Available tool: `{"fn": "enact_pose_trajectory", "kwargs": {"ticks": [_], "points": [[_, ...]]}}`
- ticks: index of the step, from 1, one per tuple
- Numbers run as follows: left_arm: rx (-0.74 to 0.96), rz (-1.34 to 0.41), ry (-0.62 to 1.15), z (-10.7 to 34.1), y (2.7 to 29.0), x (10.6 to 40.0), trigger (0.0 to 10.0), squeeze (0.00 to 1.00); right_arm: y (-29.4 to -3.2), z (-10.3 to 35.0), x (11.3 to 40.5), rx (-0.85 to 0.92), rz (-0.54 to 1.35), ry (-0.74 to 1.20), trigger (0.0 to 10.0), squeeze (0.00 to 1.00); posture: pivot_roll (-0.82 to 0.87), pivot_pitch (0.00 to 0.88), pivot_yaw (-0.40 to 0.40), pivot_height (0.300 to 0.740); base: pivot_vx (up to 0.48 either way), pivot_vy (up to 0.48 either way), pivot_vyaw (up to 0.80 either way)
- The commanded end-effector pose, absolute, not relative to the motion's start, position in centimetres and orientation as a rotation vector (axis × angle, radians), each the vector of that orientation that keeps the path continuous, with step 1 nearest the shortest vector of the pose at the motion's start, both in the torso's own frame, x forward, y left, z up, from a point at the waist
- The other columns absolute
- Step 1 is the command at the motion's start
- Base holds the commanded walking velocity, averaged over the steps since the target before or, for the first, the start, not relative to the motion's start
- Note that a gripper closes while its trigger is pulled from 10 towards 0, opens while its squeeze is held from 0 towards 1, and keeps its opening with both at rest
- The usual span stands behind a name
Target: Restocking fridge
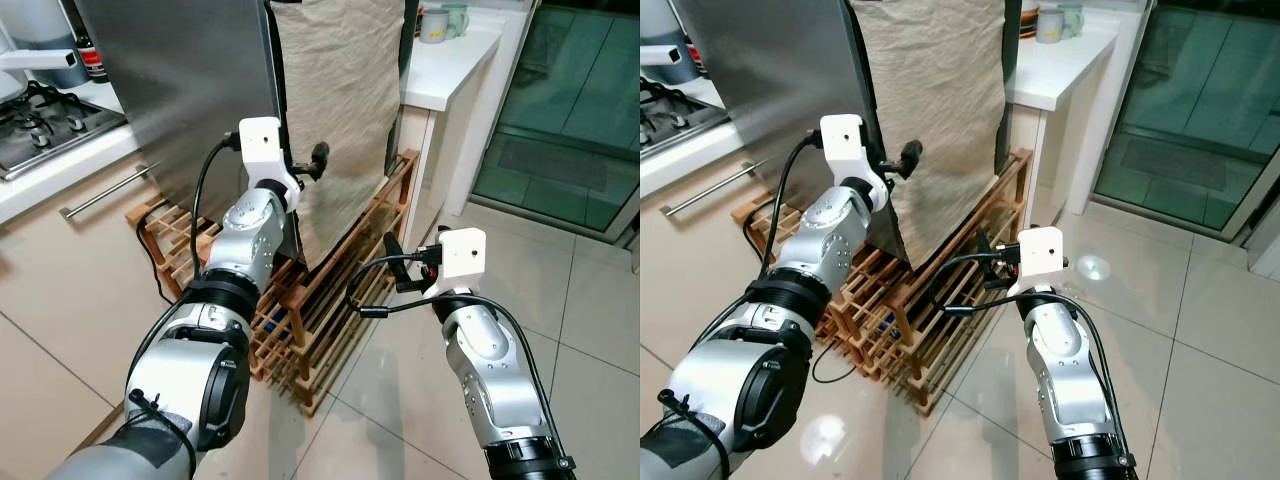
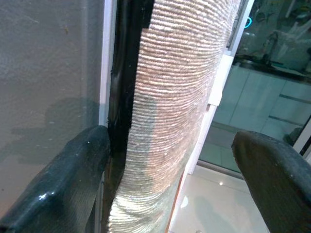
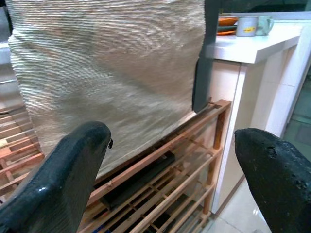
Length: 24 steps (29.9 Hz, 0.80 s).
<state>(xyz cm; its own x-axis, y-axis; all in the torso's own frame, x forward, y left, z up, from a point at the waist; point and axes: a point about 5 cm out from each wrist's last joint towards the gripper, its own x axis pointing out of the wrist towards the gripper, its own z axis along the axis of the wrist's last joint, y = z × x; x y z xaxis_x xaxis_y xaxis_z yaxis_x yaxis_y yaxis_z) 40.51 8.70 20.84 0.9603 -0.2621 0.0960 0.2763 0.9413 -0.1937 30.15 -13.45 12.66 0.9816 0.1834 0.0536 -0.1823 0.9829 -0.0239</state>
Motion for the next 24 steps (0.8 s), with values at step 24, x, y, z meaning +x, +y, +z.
{"fn": "enact_pose_trajectory", "kwargs": {"ticks": [24], "points": [[-0.375, -1.139, -0.08, 22.1, -5.3, 34.6, 10.0, 0.0, -13.6, 12.8, 29.9, -0.011, 0.178, -0.054, 10.0, 0.02, -0.23, 0.0, 0.129, 0.74, 0.0, 0.0, 0.0]]}}
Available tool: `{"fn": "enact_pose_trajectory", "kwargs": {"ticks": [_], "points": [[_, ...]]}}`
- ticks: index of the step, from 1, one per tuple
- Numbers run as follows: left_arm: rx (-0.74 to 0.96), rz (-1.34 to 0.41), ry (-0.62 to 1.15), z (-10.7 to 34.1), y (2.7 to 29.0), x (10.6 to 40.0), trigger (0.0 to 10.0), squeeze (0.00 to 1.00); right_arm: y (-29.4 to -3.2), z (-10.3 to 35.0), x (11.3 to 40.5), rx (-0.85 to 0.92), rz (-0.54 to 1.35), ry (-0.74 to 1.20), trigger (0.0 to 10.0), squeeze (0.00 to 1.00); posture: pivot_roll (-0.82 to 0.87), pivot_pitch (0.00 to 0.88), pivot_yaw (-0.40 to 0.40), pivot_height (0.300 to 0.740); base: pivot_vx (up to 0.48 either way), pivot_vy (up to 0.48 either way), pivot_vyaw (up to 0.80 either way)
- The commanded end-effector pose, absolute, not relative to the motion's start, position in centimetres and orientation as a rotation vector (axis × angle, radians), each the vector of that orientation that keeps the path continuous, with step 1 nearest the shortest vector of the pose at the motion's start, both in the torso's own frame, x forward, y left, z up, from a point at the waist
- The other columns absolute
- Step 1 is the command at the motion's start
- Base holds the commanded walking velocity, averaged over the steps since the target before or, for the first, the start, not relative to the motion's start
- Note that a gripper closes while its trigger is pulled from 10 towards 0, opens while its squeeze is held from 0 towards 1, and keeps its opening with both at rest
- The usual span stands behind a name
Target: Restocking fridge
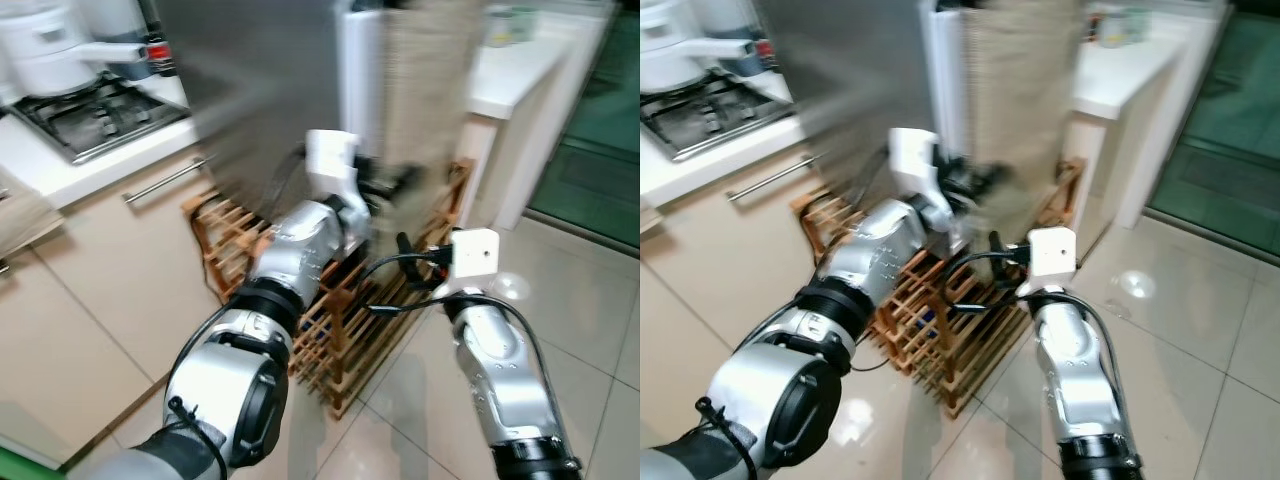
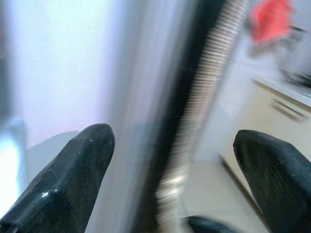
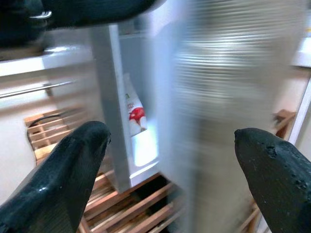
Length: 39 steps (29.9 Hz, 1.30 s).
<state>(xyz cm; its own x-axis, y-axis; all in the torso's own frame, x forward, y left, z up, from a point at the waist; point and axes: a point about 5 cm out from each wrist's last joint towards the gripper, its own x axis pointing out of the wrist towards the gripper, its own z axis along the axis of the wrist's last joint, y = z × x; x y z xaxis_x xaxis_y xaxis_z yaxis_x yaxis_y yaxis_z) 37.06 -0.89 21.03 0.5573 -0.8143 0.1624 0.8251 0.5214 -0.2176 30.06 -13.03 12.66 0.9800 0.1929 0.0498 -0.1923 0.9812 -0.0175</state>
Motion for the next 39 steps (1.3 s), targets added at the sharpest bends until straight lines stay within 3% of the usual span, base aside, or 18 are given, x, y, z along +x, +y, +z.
{"fn": "enact_pose_trajectory", "kwargs": {"ticks": [1, 6, 7, 11, 14, 16, 20, 22, 24, 25, 26, 30, 39], "points": [[-0.388, -1.165, -0.089, 22.4, -5.9, 34.2, 10.0, 0.0, -13.4, 12.8, 29.7, -0.008, 0.183, -0.054, 10.0, 0.02, -0.23, 0.0, 0.129, 0.74, 0.0, 0.0, 0.0], [-0.288, -1.084, -0.099, 21.7, -5.4, 34.6, 10.0, 0.0, -13.0, 12.8, 29.4, -0.005, 0.205, -0.05, 10.0, 0.02, -0.24, 0.0, 0.131, 0.74, 0.0, 0.0, 0.0], [-0.279, -1.004, -0.113, 21.4, -3.1, 35.6, 10.0, 0.0, -12.8, 12.7, 29.4, -0.006, 0.213, -0.046, 10.0, 0.02, -0.23, 0.0, 0.127, 0.74, 0.0, 0.0, 0.0], [-0.264, -0.922, -0.133, 21.1, -0.4, 36.4, 10.0, 0.0, -12.8, 12.7, 29.5, -0.006, 0.214, -0.04, 10.0, 0.02, -0.22, 0.0, 0.122, 0.74, 0.0, 0.0, 0.0], [-0.267, -0.748, -0.163, 20.7, 4.4, 37.4, 10.0, 0.0, -12.9, 12.7, 29.8, -0.006, 0.212, -0.036, 10.0, 0.02, -0.2, 0.0, 0.114, 0.74, 0.0, 0.0, 0.0], [-0.263, -0.691, -0.176, 20.6, 5.9, 37.6, 10.0, 0.0, -12.9, 12.7, 29.9, -0.006, 0.208, -0.034, 10.0, 0.01, -0.19, 0.0, 0.111, 0.74, 0.0, 0.0, 0.0], [-0.215, -0.475, -0.215, 19.9, 13.2, 37.2, 10.0, 0.0, -13.2, 12.5, 30.3, -0.005, 0.199, -0.029, 10.0, 0.01, -0.16, 0.0, 0.102, 0.74, 0.0, 0.0, 0.0], [-0.163, -0.367, -0.199, 18.5, 17.9, 35.2, 10.0, 0.0, -13.1, 12.5, 30.7, -0.005, 0.213, -0.024, 10.0, 0.01, -0.12, 0.0, 0.085, 0.74, 0.0, 0.0, 0.0], [-0.123, -0.295, -0.178, 17.5, 20.5, 33.2, 10.0, 0.0, -12.9, 12.4, 30.9, -0.002, 0.228, -0.02, 10.0, 0.02, -0.1, 0.0, 0.066, 0.74, 0.0, 0.0, 0.32], [-0.123, -0.295, -0.178, 17.5, 20.5, 33.2, 10.0, 0.0, -12.9, 12.4, 30.9, -0.002, 0.228, -0.02, 10.0, 0.02, -0.1, 0.0, 0.066, 0.74, 0.0, 0.0, 0.63], [-0.077, -0.239, -0.16, 16.4, 21.8, 31.1, 10.0, 0.0, -12.6, 12.3, 31.2, 0.001, 0.25, -0.014, 10.0, 0.02, -0.06, 0.0, 0.041, 0.74, 0.0, 0.0, 0.68], [-0.09, -0.092, -0.103, 14.8, 22.9, 27.5, 10.0, 0.0, -11.5, 12.0, 32.2, 0.023, 0.295, 0.01, 10.0, 0.03, 0.01, 0.0, -0.018, 0.74, 0.0, 0.0, 0.66], [-0.012, 0.177, 0.12, 11.4, 22.1, 27.6, 10.0, 0.0, -9.9, 11.9, 33.3, 0.083, 0.332, 0.016, 10.0, 0.03, 0.03, 0.0, -0.033, 0.74, 0.198, 0.0, 0.58]]}}
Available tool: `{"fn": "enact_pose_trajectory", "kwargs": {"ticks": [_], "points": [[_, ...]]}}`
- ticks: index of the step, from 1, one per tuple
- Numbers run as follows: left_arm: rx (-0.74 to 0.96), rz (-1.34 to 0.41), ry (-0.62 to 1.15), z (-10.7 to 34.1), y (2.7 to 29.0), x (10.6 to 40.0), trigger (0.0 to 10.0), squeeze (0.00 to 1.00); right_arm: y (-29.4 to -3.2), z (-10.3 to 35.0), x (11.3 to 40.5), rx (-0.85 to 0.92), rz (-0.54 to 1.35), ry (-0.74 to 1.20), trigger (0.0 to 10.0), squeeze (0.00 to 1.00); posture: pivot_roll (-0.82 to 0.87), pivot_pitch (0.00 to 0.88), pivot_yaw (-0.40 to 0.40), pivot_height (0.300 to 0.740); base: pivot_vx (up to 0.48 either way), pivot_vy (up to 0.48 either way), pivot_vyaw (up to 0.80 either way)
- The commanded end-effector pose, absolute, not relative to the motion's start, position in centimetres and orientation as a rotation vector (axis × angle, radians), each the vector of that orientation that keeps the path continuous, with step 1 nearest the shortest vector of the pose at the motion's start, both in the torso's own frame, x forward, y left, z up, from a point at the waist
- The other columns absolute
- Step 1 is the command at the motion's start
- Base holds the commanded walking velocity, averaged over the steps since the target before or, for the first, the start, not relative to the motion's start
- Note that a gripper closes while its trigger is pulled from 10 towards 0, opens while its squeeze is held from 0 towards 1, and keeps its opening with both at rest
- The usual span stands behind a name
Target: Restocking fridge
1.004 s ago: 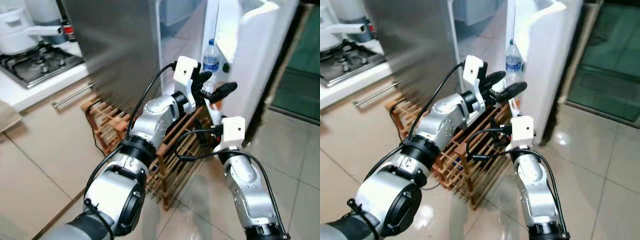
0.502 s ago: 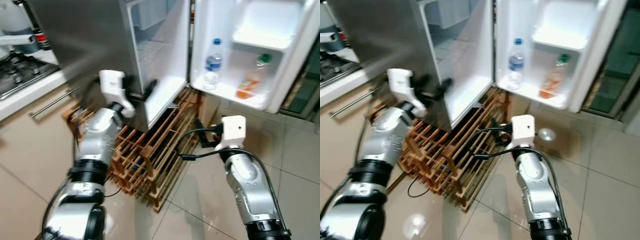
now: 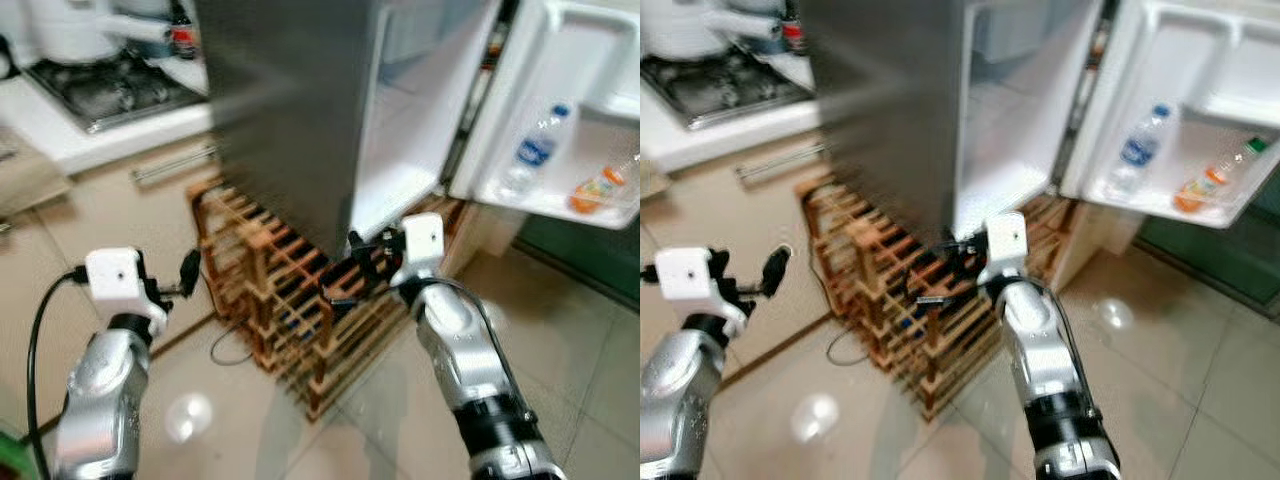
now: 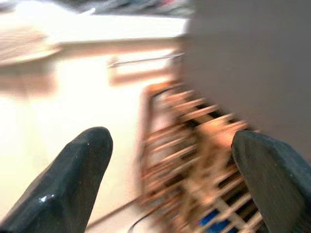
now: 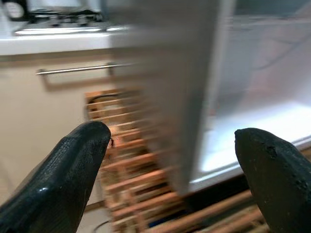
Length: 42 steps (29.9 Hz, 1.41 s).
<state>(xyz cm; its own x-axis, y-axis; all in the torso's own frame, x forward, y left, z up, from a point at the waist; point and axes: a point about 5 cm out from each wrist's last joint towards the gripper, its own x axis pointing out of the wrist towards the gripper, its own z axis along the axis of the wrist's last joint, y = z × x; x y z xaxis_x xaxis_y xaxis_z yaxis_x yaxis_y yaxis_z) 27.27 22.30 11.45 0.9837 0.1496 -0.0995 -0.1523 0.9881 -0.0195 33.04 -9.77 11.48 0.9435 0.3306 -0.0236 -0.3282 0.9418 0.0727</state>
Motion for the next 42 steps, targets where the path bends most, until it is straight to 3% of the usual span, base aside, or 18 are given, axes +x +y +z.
{"fn": "enact_pose_trajectory", "kwargs": {"ticks": [1, 13, 24, 34, 42], "points": [[-0.012, 0.177, 0.12, 11.4, 22.1, 27.6, 10.0, 0.0, -9.9, 11.9, 33.3, 0.083, 0.332, 0.016, 10.0, 0.03, 0.03, 0.0, -0.033, 0.74, 0.356, 0.0, 0.55], [0.058, 0.113, 0.109, 12.6, 18.1, 29.5, 10.0, 0.0, -10.1, 11.9, 33.1, 0.047, 0.341, -0.019, 10.0, 0.04, -0.03, 0.0, 0.001, 0.74, 0.26, 0.0, 0.54], [0.069, 0.13, 0.053, 13.8, 18.1, 30.4, 10.0, 0.0, -10.6, 12.2, 33.4, 0.021, 0.318, -0.03, 10.0, 0.03, -0.05, 0.0, 0.004, 0.74, 0.0, 0.0, 0.23], [0.071, 0.131, 0.029, 14.1, 18.0, 30.4, 10.0, 0.0, -10.4, 12.0, 33.3, 0.007, 0.328, -0.024, 10.0, 0.05, -0.05, 0.0, 0.006, 0.74, 0.21, 0.0, 0.64], [0.078, 0.144, 0.023, 14.3, 18.4, 30.6, 10.0, 0.0, -10.8, 12.0, 33.5, 0.012, 0.294, -0.023, 10.0, 0.03, -0.05, 0.0, 0.003, 0.74, 0.0, 0.0, 0.0]]}}
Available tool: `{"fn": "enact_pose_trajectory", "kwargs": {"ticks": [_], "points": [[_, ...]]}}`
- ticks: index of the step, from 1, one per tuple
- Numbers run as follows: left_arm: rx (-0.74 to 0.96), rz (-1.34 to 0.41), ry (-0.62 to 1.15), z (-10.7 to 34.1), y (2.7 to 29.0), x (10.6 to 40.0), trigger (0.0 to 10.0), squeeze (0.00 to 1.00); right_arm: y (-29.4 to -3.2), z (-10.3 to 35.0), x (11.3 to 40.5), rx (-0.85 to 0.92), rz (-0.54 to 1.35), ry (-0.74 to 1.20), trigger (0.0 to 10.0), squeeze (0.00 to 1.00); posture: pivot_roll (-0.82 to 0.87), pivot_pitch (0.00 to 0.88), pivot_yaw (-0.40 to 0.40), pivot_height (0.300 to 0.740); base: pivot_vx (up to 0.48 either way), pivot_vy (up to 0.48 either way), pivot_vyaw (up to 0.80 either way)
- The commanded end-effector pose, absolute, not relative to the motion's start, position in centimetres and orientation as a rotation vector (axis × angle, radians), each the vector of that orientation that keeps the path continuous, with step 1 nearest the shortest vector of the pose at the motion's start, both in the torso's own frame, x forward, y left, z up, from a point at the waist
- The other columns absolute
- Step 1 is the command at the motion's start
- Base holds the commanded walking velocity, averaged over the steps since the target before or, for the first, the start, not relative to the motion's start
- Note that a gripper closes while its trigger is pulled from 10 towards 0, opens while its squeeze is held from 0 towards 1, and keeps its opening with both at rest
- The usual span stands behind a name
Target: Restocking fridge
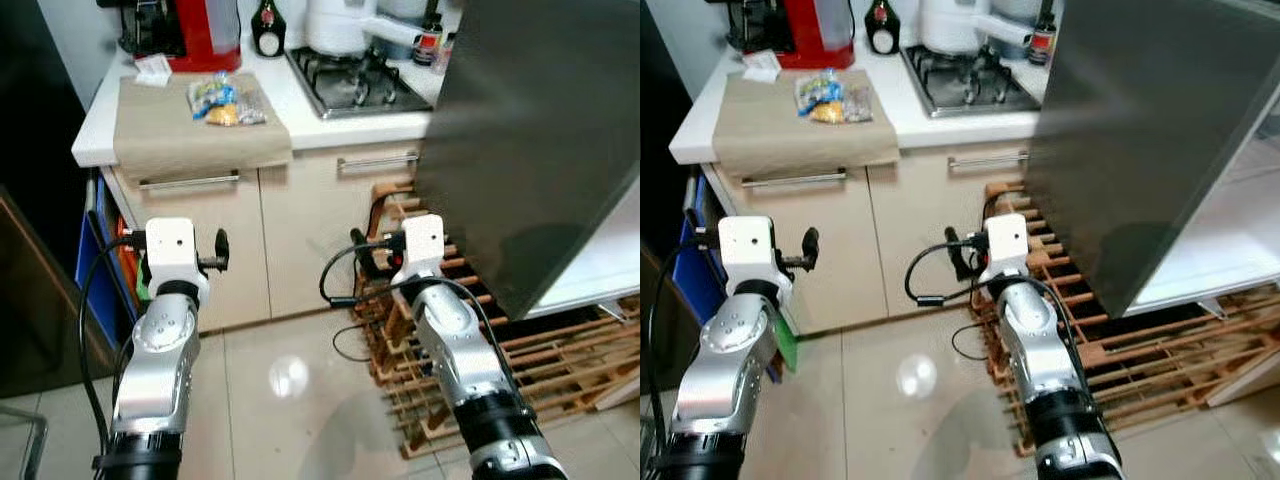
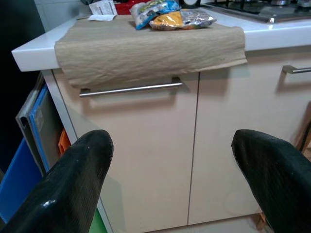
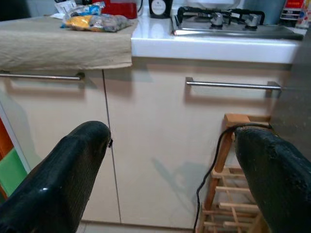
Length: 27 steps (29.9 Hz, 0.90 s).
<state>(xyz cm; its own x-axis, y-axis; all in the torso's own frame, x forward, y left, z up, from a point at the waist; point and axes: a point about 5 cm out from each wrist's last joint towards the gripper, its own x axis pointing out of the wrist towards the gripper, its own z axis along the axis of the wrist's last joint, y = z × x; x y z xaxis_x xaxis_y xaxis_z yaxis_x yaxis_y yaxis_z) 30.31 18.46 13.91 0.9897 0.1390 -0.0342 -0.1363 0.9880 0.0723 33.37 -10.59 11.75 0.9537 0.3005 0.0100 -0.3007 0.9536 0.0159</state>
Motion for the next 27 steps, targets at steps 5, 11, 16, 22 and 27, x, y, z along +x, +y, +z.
{"fn": "enact_pose_trajectory", "kwargs": {"ticks": [5, 11, 16, 22, 27], "points": [[0.112, 0.156, -0.048, 16.1, 19.4, 30.9, 10.0, 0.0, -10.5, 12.1, 33.4, -0.003, 0.323, -0.03, 10.0, 0.05, -0.05, 0.0, 0.0, 0.74, 0.064, 0.0, 0.5], [0.123, 0.149, -0.092, 17.2, 19.7, 31.4, 10.0, 0.0, -10.7, 12.0, 33.7, -0.003, 0.284, -0.021, 10.0, 0.03, -0.05, 0.0, 0.004, 0.74, 0.427, 0.0, 0.58], [0.117, 0.13, -0.09, 17.1, 19.5, 31.6, 10.0, 0.0, -11.0, 12.1, 33.9, 0.001, 0.248, -0.023, 10.0, 0.0, -0.05, 0.0, 0.009, 0.74, 0.48, 0.0, 0.08], [0.097, 0.116, -0.079, 16.8, 19.5, 31.9, 10.0, 0.0, -11.1, 12.3, 34.0, -0.005, 0.242, -0.032, 10.0, 0.0, -0.05, 0.0, 0.006, 0.74, 0.477, 0.0, 0.0], [0.075, 0.109, -0.072, 16.6, 19.5, 31.9, 10.0, 0.0, -11.0, 12.3, 34.1, -0.011, 0.245, -0.036, 10.0, 0.0, -0.04, 0.0, 0.003, 0.74, 0.472, 0.0, 0.0]]}}
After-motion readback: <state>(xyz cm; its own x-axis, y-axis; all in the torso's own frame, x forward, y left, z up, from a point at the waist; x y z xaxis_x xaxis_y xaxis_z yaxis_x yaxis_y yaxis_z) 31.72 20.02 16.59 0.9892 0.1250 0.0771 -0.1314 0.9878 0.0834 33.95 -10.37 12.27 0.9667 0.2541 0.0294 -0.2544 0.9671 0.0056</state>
